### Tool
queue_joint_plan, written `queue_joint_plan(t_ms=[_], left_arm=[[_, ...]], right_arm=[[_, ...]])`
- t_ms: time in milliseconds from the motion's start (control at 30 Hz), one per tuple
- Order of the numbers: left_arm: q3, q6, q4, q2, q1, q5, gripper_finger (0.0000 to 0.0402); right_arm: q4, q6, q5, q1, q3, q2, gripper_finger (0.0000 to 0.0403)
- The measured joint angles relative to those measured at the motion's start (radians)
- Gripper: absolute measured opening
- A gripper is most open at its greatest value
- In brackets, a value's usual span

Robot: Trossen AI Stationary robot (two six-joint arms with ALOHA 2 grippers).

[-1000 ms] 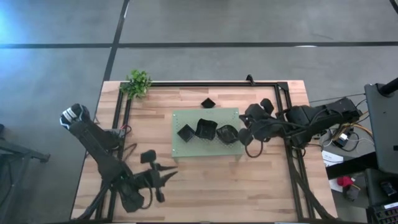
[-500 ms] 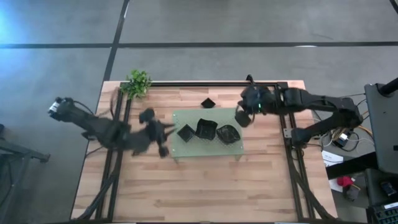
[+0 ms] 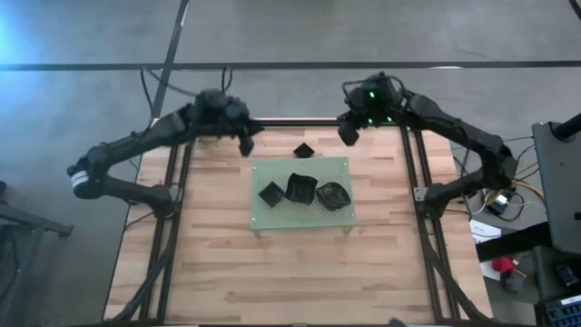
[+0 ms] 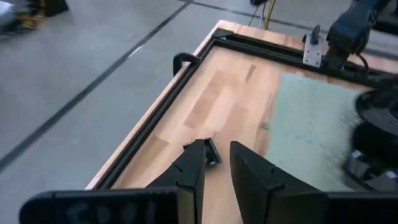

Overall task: Pick & Place Mini shaped plates
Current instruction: Stack the square plate on top of the square plate on the shelf

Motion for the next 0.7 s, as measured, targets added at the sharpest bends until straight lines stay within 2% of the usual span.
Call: queue_joint_plan(t_ms=[67, 133, 300, 467, 700], left_arm=[[0.0, 0.025, 0.032, 0.047, 0.077, 0.102, 0.0071], [0.0, 0.054, 0.046, 0.099, 0.125, 0.151, 0.0071], [0.0, 0.116, 0.059, 0.211, 0.148, 0.163, 0.0071], [0.0, 0.151, 0.064, 0.277, 0.146, 0.17, 0.0071], [0.0, 0.169, 0.064, 0.294, 0.148, 0.172, 0.0071]], right_arm=[[0.016, -0.039, -0.033, -0.049, 0.0, 0.042, 0.0008], [0.041, -0.069, -0.081, -0.095, 0.0, 0.087, 0.0008], [0.108, -0.122, -0.219, -0.182, 0.0, 0.204, 0.0008], [0.115, -0.195, -0.249, -0.219, 0.02, 0.31, 0.0008], [0.072, -0.331, -0.297, -0.231, 0.105, 0.426, 0.0008]])
